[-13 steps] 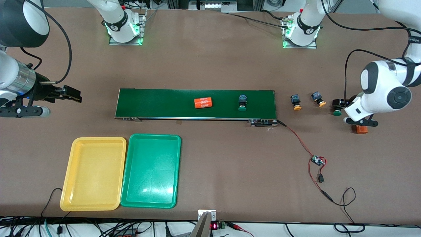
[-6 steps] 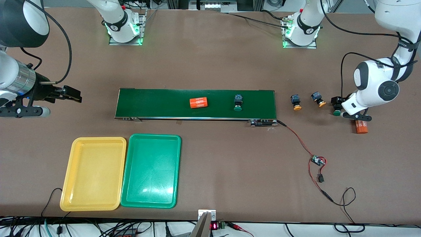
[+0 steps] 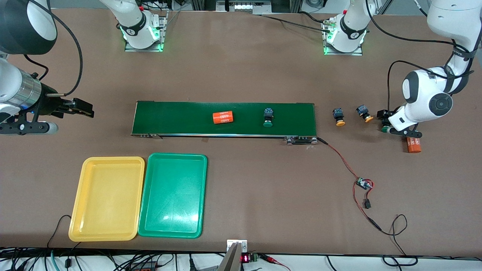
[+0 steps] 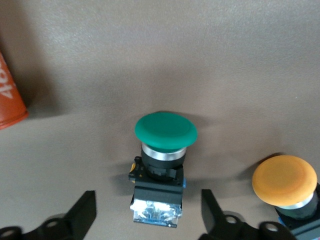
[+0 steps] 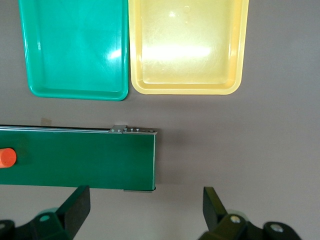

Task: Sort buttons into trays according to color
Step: 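Grasp the second green-capped button with the left gripper, then place the second green button onto the conveyor belt with the left gripper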

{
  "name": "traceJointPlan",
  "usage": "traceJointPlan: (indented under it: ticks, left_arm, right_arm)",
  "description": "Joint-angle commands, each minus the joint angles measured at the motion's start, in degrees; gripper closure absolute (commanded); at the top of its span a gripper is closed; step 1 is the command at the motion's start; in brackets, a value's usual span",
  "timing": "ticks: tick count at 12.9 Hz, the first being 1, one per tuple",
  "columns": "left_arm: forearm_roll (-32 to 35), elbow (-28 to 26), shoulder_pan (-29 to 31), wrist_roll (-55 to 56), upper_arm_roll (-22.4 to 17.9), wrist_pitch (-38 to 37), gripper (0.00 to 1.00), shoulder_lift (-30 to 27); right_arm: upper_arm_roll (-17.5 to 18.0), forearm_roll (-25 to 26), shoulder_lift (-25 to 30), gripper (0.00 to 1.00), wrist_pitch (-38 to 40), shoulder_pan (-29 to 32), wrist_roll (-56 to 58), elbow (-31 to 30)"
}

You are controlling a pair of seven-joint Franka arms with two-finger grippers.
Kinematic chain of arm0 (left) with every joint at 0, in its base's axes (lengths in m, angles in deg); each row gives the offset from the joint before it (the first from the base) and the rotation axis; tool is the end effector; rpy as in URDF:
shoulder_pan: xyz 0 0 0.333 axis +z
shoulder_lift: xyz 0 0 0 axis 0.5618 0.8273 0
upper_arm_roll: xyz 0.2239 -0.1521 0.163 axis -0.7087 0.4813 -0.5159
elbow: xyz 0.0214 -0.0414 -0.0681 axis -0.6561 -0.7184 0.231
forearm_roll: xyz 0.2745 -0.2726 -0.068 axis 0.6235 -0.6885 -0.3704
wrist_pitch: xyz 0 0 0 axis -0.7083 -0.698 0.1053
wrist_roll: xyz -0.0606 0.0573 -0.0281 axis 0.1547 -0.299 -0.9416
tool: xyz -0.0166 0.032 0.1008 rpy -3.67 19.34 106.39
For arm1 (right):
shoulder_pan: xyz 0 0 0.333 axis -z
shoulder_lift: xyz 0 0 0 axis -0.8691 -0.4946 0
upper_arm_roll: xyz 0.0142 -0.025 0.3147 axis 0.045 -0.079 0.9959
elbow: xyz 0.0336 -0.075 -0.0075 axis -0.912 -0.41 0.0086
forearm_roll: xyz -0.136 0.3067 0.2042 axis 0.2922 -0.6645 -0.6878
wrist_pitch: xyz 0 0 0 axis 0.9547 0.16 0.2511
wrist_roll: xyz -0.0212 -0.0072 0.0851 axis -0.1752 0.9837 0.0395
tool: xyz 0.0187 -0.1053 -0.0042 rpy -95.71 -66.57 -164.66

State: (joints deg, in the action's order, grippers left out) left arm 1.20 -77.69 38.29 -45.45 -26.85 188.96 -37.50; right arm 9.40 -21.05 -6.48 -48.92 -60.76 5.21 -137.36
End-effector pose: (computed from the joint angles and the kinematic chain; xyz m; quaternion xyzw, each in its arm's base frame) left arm 0.4790 0.1368 0.1684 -0.9862 0.0819 0.1370 0.0436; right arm 0.6121 0.0427 0.5439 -0.9988 -0.0063 0.0479 0.0049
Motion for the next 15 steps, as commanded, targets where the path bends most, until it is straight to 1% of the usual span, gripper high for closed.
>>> traceJointPlan:
  ticks: [1, 2, 3, 4, 5, 7, 8, 10, 11, 12, 15]
  left_arm:
    - [-0.1, 0.2, -0.7, -0.7, -0.1, 0.7, 0.68, 0.0]
    - [-0.1, 0.6, -0.8, -0.7, 0.0, 0.1, 0.8, -0.4]
    - [-0.1, 0.6, -0.8, -0.6, 0.2, -0.4, 0.86, -1.6]
    - [-0.1, 1.0, -0.9, -0.6, 0.5, -2.0, 0.87, -2.7]
    - [-0.1, 2.4, -0.9, -0.6, 1.2, -5.8, 0.87, -3.9]
    - [-0.2, 8.7, -0.9, -0.6, 3.6, -18.3, 0.87, -5.2]
    - [-1.8, 12.2, -0.9, -0.3, 5.3, -24.6, 0.86, -5.6]
    - [-10.0, 16.8, -1.1, 0.0, 9.1, -34.2, 0.86, -5.9]
    - [-13.5, 18.0, -1.3, 0.4, 11.6, -36.0, 0.86, -5.9]
    - [-15.8, 18.3, -1.6, 2.6, 13.7, -36.0, 0.86, -5.9]
    - [-22.4, 18.3, -3.6, 12.1, 19.0, -33.6, 0.86, -5.6]
  right_arm:
    - [-0.2, 0.0, 0.1, 0.0, -0.3, 0.7, 0.7, -0.3]
    - [-0.2, 0.0, 0.0, 0.0, -0.4, 0.7, 0.7, -0.3]
    - [-0.2, 0.0, 0.1, 0.0, -0.2, 0.5, 0.7, -0.3]
    - [-0.2, 0.0, 0.1, 0.0, 0.0, 0.5, 0.7, -0.3]
    - [-0.1, -0.1, 0.2, 0.0, 0.1, 0.5, 0.8, -0.2]
    - [0.1, 0.0, 0.4, 0.0, 0.2, 0.2, 0.9, -0.2]
    - [0.2, 0.0, 0.2, 0.0, -0.2, 0.1, 1.0, -0.4]
    - [0.4, -0.1, 0.1, 0.0, -0.1, -0.4, 1.0, -0.3]
    - [0.3, -0.1, 0.2, 0.0, -0.1, -0.8, 0.9, -0.3]
    - [0.3, -0.1, 0.1, 0.0, -0.3, -0.8, 0.8, -0.4]
    - [0.4, 0.0, 0.0, 0.0, -0.3, -0.9, 0.8, -0.4]
